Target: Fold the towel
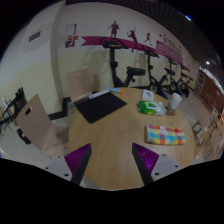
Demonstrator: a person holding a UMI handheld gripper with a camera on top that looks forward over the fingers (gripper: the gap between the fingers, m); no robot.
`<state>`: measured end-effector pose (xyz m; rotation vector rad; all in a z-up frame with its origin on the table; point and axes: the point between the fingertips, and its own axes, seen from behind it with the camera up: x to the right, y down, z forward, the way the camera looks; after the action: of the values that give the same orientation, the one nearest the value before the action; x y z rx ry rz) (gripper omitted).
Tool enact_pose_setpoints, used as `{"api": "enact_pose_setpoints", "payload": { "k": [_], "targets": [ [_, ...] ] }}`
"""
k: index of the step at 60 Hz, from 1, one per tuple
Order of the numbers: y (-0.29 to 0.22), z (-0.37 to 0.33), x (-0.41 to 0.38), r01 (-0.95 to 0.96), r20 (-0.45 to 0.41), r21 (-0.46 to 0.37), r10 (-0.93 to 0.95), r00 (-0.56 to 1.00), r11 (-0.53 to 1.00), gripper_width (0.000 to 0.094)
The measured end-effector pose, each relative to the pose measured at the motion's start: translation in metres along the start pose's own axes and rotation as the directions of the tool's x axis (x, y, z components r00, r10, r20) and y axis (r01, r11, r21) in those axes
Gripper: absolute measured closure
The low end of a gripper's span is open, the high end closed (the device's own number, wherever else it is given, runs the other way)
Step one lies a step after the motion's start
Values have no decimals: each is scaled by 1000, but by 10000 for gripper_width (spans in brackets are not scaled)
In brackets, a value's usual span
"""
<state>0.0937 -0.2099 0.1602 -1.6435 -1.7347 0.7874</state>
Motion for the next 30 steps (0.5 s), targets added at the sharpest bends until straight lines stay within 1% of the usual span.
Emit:
{"api": "enact_pose_setpoints", "payload": {
  "k": [5, 6, 15, 23, 30],
  "targets": [
    [3, 9, 33, -42, -46, -7, 41, 998, 999, 75],
    [1, 1, 27, -49, -62, -10, 48, 997, 999, 79],
    [10, 9, 79, -82, -137, -2, 81, 987, 997, 78],
    [15, 30, 110, -87, -171, 9, 87, 981, 996, 78],
    [12, 62, 135, -81, -192, 28, 85, 978, 996, 81]
  ]
}}
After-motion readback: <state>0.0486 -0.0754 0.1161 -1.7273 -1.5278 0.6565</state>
